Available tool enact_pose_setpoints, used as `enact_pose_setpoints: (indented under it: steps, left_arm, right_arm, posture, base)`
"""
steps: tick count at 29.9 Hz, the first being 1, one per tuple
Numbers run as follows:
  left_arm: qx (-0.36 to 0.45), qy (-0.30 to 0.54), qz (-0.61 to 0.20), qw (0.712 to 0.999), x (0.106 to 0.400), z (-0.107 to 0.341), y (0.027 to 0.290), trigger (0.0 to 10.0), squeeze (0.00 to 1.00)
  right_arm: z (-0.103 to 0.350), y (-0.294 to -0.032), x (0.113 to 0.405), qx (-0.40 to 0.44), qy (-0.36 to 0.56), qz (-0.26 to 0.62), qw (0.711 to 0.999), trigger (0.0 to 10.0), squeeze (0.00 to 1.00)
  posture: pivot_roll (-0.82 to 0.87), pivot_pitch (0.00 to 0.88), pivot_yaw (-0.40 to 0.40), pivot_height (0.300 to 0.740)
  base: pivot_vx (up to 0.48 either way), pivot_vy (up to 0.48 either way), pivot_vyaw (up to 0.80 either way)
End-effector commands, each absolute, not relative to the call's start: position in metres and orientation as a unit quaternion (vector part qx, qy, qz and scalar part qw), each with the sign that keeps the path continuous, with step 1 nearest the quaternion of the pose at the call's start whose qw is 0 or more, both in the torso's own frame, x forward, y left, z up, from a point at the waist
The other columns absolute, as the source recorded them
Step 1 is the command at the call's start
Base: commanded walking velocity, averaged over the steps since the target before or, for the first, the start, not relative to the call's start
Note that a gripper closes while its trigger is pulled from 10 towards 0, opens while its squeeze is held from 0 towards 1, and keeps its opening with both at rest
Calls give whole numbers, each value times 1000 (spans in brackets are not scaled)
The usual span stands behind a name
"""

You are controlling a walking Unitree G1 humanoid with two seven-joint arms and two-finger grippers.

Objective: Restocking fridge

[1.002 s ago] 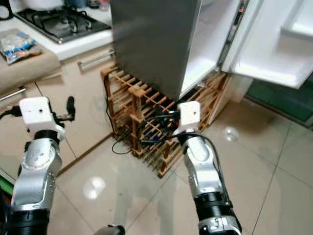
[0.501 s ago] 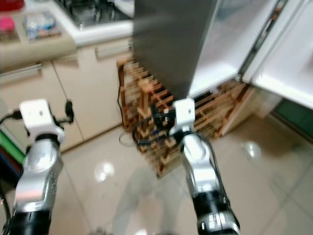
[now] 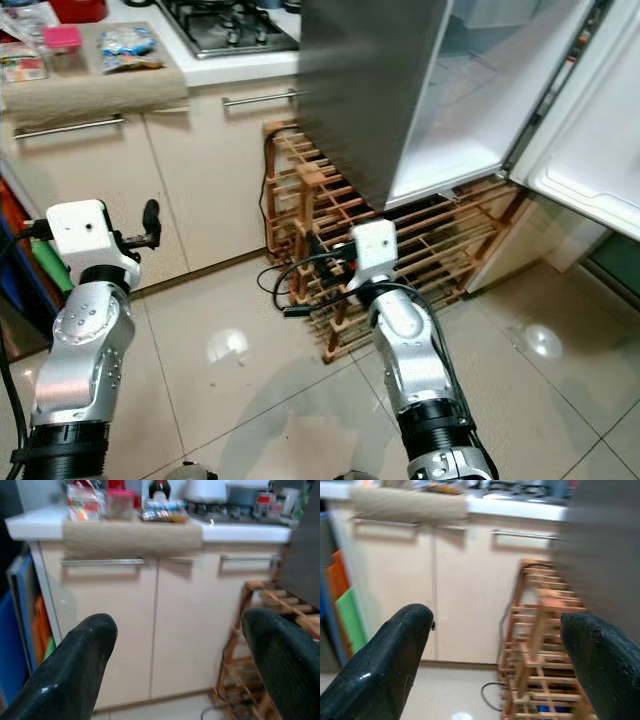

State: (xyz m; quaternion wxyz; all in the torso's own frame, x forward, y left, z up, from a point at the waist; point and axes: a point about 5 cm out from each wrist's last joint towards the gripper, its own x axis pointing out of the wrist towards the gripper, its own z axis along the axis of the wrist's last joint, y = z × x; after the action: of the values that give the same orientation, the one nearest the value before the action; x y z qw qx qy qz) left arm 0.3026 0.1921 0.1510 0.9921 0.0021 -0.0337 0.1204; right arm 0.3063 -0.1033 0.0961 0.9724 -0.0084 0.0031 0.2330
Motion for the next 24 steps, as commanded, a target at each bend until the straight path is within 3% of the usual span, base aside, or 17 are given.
enact_pose_setpoints:
  steps: [1,2,6,14,24]
  left_arm:
    - [9,-47,112,993,306,158,188,10000,0]
    - [0,-47,108,993,308,157,187,10000,0]
    - [-2,-39,100,994,313,154,182,10000,0]
    - [24,-20,89,996,321,149,174,10000,0]
    - [4,-26,91,996,327,153,171,10000,0]
  right_arm:
    - [101,-108,312,-10,2,221,975,10000,63]
    - [103,-114,317,-11,1,191,982,10000,0]
    - [108,-123,322,12,-6,162,987,10000,0]
    - [110,-116,322,-14,-19,178,984,10000,0]
    - [112,-114,324,4,-19,190,982,10000,0]
  posture:
    - [-39,0,-32,740]
    - [-44,0,-28,740]
    - [-55,0,-13,740]
    - [-68,0,18,740]
    - [-53,0,-4,740]
  base:
    - [0,0,0]
    - [0,0,0]
    - [164,0,0]
    - [443,0,0]
    - [0,0,0]
